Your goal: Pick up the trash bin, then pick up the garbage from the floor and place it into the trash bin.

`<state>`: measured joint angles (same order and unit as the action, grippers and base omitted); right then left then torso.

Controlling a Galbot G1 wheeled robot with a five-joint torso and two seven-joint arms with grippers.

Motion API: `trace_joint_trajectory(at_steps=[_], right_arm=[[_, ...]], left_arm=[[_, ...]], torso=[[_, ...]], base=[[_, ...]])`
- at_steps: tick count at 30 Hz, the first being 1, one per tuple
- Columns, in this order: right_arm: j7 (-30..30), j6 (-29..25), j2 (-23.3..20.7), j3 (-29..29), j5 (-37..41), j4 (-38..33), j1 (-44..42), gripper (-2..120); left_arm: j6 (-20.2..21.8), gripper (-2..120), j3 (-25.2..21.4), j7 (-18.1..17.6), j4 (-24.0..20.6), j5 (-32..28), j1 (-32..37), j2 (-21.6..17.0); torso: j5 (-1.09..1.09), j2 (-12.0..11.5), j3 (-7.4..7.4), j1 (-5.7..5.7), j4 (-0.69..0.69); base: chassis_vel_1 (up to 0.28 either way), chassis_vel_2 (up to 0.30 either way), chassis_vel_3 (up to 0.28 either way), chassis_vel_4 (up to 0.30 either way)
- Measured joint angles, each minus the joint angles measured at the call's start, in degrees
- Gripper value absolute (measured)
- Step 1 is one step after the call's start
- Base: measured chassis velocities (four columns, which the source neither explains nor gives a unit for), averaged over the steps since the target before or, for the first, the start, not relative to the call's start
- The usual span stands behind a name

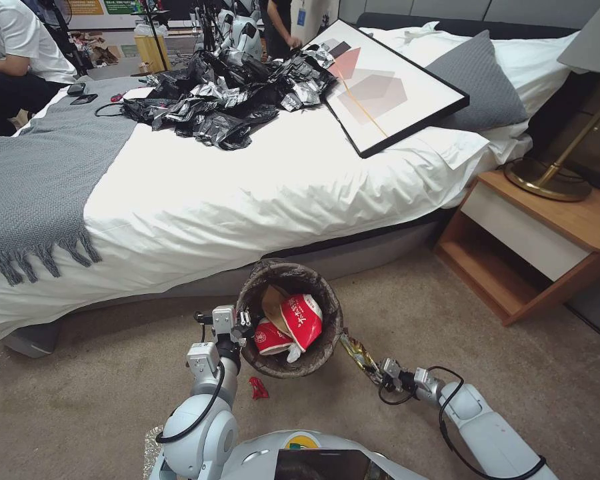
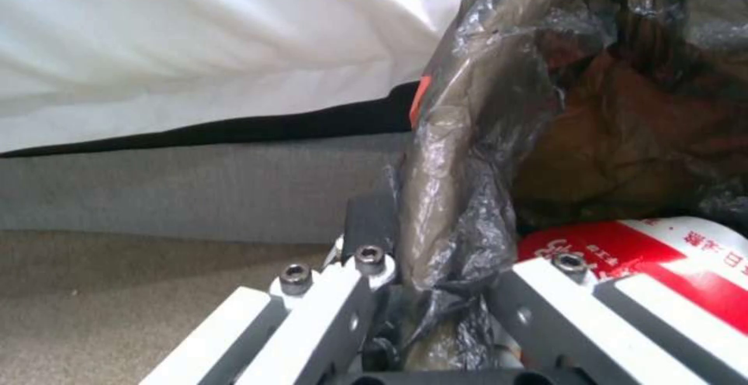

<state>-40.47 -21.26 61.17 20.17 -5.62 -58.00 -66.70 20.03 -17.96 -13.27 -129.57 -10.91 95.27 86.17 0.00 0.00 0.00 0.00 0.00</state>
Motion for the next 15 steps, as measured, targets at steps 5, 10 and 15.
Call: trace_joint_trajectory(at_steps=[5,10,15], right_arm=[[0.1,-0.1,-0.3,0.3,0.1,-0.4,-0.2,0],[0.7,-0.4,-0.6,0.7,1.0,-1.1,-0.7,0],[2.8,-1.0,-0.7,1.3,2.8,-2.8,-2.1,0]], left_arm=[[0.0,3,0.0,0.0,-0.2,0.0,0.1,0.0],[0.0,3,0.1,0.1,-0.2,0.0,0.2,0.0],[0.0,3,0.1,0.1,-0.3,0.0,0.2,0.0]], torso=[[0.00,0.0,0.00,0.00,0.00],[0.00,0.0,0.00,0.00,0.01],[0.00,0.0,0.00,0.00,0.00]], base=[[0.000,0.000,0.000,0.000],[0.000,0.000,0.000,0.000],[0.000,0.000,0.000,0.000]])
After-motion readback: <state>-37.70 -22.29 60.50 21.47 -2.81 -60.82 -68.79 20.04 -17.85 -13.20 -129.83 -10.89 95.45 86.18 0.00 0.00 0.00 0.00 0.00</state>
